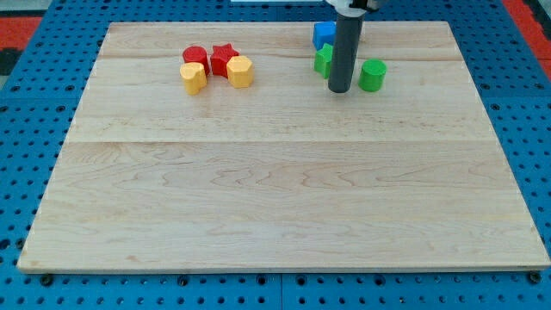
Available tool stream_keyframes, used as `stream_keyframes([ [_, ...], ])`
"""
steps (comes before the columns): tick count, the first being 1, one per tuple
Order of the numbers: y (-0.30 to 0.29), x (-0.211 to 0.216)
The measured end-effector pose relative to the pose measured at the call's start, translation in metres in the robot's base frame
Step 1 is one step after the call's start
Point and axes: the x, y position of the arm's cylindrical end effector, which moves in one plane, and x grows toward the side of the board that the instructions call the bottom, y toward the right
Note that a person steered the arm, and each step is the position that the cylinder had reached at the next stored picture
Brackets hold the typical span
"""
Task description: Place the green circle to the bottom right of the triangle
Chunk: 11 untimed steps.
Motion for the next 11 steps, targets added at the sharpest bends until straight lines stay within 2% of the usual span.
stream_keyframes([
  [1,0.006,0.032],
  [2,0.002,0.038],
  [4,0.051,0.001],
  [6,0.052,-0.044],
  [7,0.082,-0.014],
  [8,0.148,-0.014],
  [9,0.185,-0.043],
  [10,0.185,-0.066],
  [11,0.183,-0.066],
])
